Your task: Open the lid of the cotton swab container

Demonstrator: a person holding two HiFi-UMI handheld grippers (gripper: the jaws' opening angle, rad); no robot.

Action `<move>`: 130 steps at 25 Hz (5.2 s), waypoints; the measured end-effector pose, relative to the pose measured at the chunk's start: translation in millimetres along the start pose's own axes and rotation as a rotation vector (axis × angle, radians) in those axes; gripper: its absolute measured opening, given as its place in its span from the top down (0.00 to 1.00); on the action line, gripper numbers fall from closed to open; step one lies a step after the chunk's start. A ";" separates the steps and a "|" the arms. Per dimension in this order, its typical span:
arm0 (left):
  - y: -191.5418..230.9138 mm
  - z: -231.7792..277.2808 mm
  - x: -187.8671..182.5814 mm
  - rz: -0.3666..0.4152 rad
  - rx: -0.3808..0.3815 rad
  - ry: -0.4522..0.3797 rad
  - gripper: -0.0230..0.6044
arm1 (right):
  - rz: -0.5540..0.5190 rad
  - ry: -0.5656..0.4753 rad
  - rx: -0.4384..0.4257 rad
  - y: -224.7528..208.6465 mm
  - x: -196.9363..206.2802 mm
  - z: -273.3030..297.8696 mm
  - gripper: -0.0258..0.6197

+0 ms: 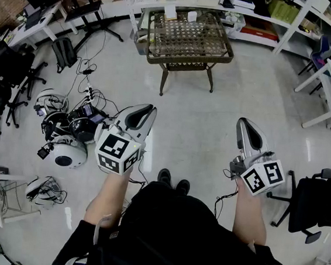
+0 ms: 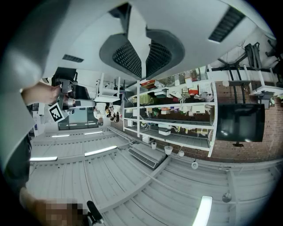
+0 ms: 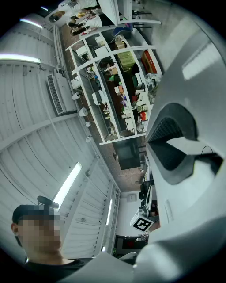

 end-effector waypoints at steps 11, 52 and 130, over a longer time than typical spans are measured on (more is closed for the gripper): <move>6.0 -0.4 -6.6 0.007 0.000 -0.005 0.91 | -0.010 -0.015 -0.020 7.1 -8.7 9.0 0.95; 89.1 138.7 -8.1 -0.067 0.073 -0.013 0.91 | 0.063 0.035 0.051 -84.9 0.2 103.3 0.94; 411.0 524.7 -48.4 -0.003 0.188 -0.033 0.96 | 0.152 0.158 -0.036 -297.9 47.3 619.6 0.94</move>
Point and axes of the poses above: the fingertips, and each gripper's own axes: z forward along the fingers, y to its left, x out of its underside, the point moved 5 cm from there along -z, backward along the fingers, and after that the axes turned 4 degrees about -y, right-handed, at the moved point
